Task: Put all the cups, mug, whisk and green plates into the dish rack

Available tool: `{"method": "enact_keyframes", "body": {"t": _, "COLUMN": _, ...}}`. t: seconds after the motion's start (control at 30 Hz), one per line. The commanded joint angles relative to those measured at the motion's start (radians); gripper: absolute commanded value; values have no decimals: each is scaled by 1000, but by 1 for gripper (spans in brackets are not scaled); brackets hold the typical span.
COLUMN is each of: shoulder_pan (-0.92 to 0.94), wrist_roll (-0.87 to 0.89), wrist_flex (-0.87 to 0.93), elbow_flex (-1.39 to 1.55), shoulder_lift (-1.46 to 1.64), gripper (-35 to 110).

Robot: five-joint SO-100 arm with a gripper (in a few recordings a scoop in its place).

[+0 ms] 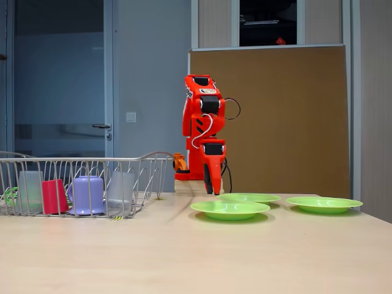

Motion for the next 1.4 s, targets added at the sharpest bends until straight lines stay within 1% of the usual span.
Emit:
{"method": "enact_keyframes", "body": {"t": 0.0, "shoulder_pan": -41, "wrist_roll": -41, "wrist_flex": -17, "elbow_flex": -2, "shoulder_lift": 2, "gripper": 36}}
{"method": "enact_keyframes", "body": {"t": 0.27, "shoulder_pan": -71, "wrist_roll": -63, "wrist_flex": -97, "elbow_flex": -2, "shoulder_lift": -81, "gripper": 35}}
{"method": "enact_keyframes", "body": {"t": 0.67, "shoulder_pan": -12, "wrist_roll": -129, "wrist_flex": -147, "elbow_flex": -20, "shoulder_lift": -161, "gripper": 33}}
{"method": "enact_keyframes", "body": {"t": 0.83, "shoulder_pan": 0, "wrist_roll": -118, "wrist_flex": -155, "elbow_flex": -71, "shoulder_lift": -213, "gripper": 27}}
{"method": "enact_keyframes", "body": {"t": 1.2, "shoulder_pan": -8, "wrist_roll": -6, "wrist_flex": -143, "elbow_flex": -169, "shoulder_lift": -281, "gripper": 1}}
{"method": "enact_keyframes", "body": {"t": 1.37, "shoulder_pan": -38, "wrist_roll": 49, "wrist_flex": -78, "elbow_flex": -235, "shoulder_lift": -275, "gripper": 0}}
